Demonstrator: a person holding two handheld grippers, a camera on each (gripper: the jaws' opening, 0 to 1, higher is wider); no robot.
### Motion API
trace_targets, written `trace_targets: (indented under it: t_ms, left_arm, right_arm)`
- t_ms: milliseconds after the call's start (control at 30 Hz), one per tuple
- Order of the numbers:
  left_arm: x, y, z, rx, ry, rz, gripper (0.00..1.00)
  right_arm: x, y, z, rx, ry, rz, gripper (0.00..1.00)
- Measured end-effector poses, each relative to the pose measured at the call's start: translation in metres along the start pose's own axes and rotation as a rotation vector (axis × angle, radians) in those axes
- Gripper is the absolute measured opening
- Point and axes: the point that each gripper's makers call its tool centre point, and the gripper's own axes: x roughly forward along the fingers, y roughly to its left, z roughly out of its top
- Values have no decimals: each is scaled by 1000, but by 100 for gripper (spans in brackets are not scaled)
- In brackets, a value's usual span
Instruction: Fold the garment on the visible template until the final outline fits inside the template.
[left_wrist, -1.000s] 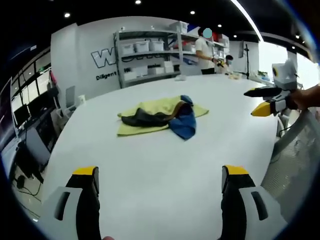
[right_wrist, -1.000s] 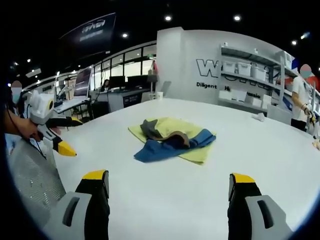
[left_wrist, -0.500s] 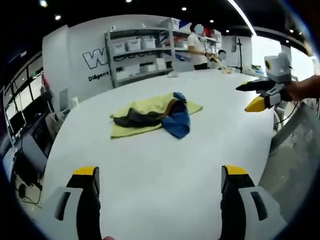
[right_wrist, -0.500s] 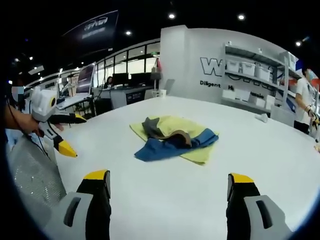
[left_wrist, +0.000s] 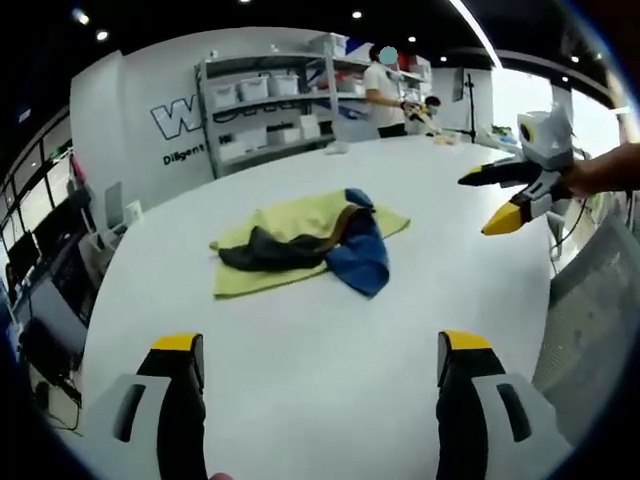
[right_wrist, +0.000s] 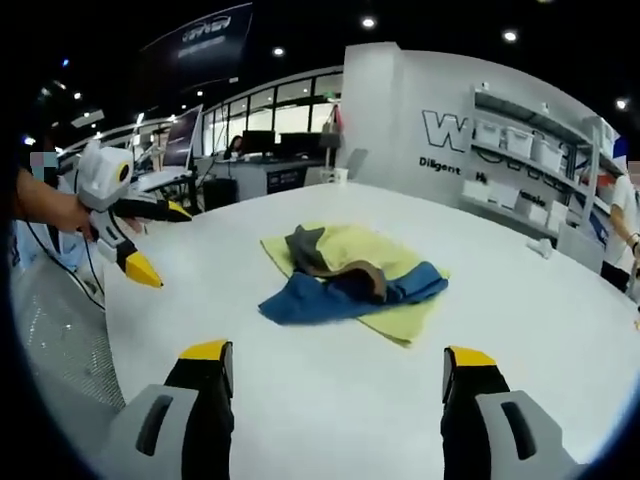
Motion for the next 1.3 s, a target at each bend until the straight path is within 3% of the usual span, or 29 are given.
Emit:
trace_targets:
  t_ms: [167,400,433,467,633,833,1167,1300]
  left_arm:
    - [15,4,7,36,8,-24,89]
    - [35,10,16,82,24,-47,83]
    - [39,11,17,96,26,-53,82]
    - [42,11,18,106,27,-59,77]
    - [68,11,26,205,41,-100,69]
    - [89,14,29,277,58,-124,58]
    - [124,17,40,298,65,-151,46]
    - [138,18,44,364,74,-166,41]
  right_arm:
    - [15,-8,14,-25,-7,7,76]
    - [39,-14,19,-50,14,31,68]
    - [43,-14,19,-64,22,34,66]
    - [55,-17,21,-77,30,46,59]
    - [71,-22,24,-67,46,54,53]
    - [93,-28,24,-59,76,57,45]
    - [129,-34,17,-72,140,55,38]
    - [140,-35,17,-90,154,53,35]
